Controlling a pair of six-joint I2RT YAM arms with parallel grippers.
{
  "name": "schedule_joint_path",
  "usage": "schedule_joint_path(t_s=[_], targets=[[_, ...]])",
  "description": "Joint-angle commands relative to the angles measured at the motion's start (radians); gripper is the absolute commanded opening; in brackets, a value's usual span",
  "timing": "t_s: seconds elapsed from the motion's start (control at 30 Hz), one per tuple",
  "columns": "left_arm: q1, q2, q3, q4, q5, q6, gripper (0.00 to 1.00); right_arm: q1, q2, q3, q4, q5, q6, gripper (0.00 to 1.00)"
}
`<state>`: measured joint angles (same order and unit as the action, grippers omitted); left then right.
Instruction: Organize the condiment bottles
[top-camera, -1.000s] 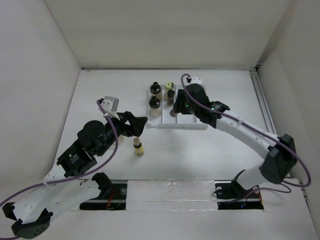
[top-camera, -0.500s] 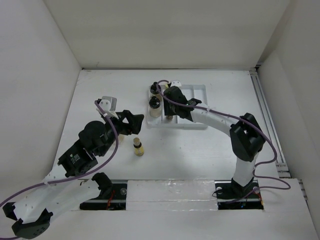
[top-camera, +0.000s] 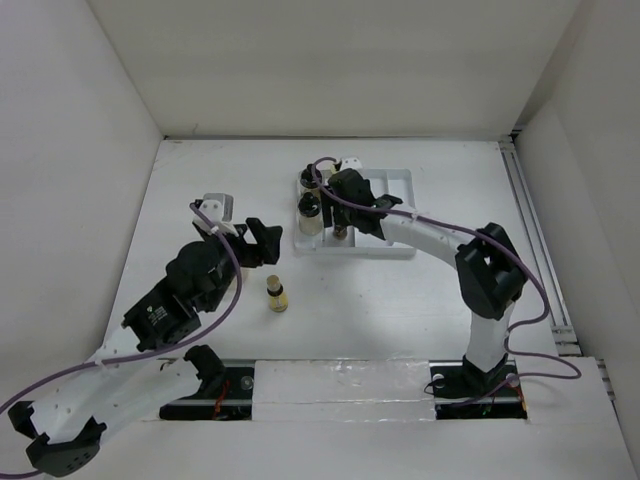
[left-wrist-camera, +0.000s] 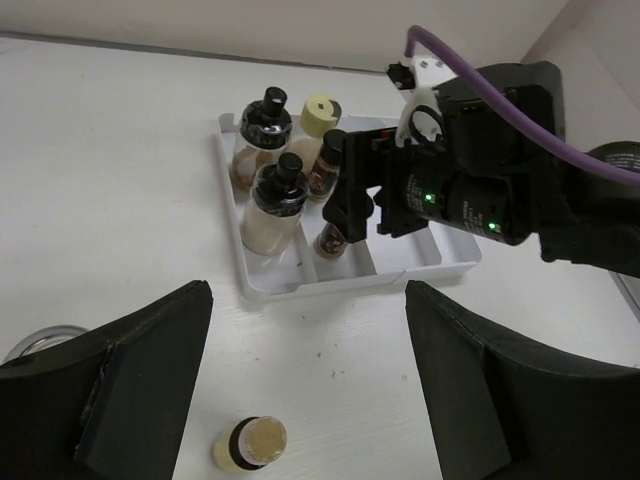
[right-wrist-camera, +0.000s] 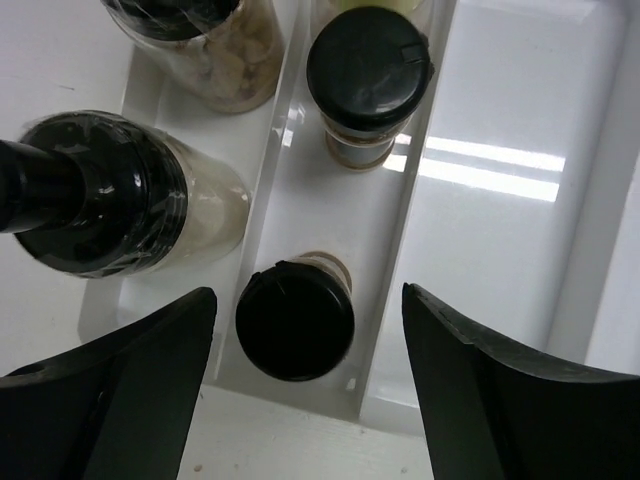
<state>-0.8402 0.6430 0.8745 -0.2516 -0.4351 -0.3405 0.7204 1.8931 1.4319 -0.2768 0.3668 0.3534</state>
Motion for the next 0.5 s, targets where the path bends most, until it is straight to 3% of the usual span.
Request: schedule_joint_path(t_s=[0.0,0.13,0.23,0.37,0.47], targets=[[0.004,-0.043,-0.009,0.049,-0.088,0.003,0.74,-0.001,-0.136,0.016,0.047,0.020,-0.028,0.80],[0.004,-0.084,-0.031,0.058,-0.180,-0.020,0.74,0.046,-0.297,-0.045,0.047,-0.040,-0.082,0.80],[0.004,-0.109,-0.040,0.058,-0.238,-0.040,0.75,0.103,-0.397,-0.119,0.089,-0.188,-0.126,0.72],[0.004,-0.132,-0.049,0.068,-0.261,-0.049,0.76,0.308,-0.411,-0.175,0.122,-0.299,-0.201,0.76],[0.004,-0.123,-0.049,0.068,-0.261,-0.049,0.76,0.417,-0.362,-0.176,0.122,-0.299,-0.243,0.81]])
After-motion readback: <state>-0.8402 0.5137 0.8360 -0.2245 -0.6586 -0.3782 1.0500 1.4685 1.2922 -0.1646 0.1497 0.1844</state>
